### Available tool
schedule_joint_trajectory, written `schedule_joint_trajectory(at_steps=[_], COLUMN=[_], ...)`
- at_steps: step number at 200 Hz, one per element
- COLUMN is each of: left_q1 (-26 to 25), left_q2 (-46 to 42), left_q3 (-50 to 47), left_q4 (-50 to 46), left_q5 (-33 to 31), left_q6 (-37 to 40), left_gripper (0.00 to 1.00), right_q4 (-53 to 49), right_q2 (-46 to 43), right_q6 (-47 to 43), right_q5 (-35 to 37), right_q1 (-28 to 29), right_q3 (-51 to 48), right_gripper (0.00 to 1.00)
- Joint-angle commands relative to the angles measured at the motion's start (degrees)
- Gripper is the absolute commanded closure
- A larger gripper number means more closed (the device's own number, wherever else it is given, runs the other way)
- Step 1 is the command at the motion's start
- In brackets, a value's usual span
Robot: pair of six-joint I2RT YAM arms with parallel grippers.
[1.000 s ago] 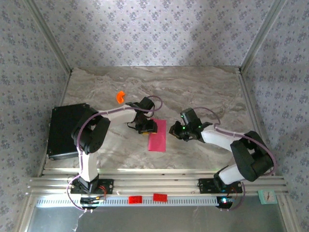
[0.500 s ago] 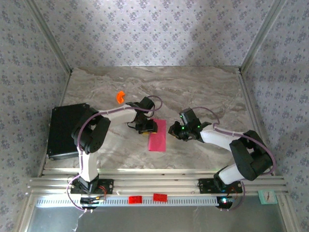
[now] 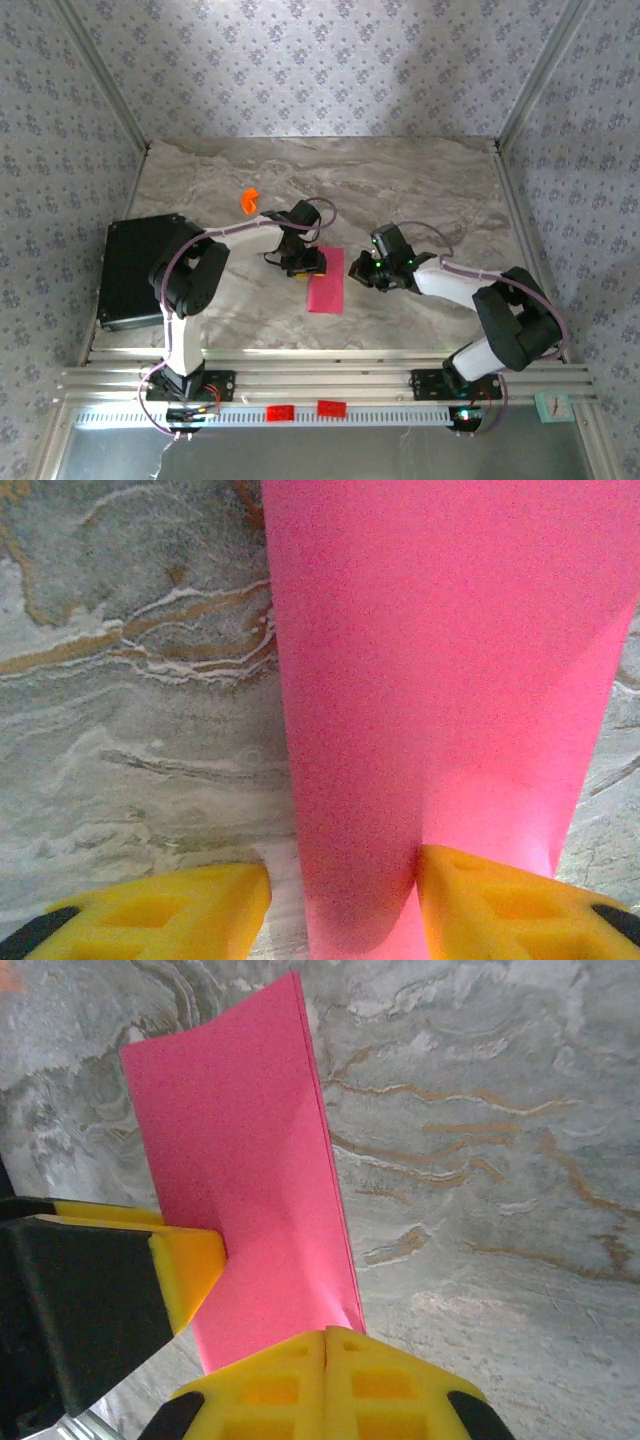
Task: Fold a paper plane with a square sheet of paper (pick it up from the middle)
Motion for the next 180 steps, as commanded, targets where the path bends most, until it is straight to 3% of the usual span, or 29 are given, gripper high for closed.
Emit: schedule_joint_trajectory(at_steps=[1,110,180], left_q1=[-0.6,-0.6,-0.7], left_q2=[9.2,9.7,9.7], left_q3=[-3.8,-3.5,-3.3], left_q4=[3.4,3.5,3.5], left_q5=[-4.4,-4.3,-4.1], left_q6=[1.6,1.9,2.1], left_gripper=[0.51,0.51,0.51], right_q4=[2.6,5.1,5.1], right_q2=[2.2,13.1,17.4], right_q6=[-0.1,-0.1,-0.9], right_q5=[-3.4,-8.3,-7.8], right_q1=[0.2,1.9,1.8], right_q3=[1.6,8.3,2.3], right_gripper=[1.00,1.00,1.00])
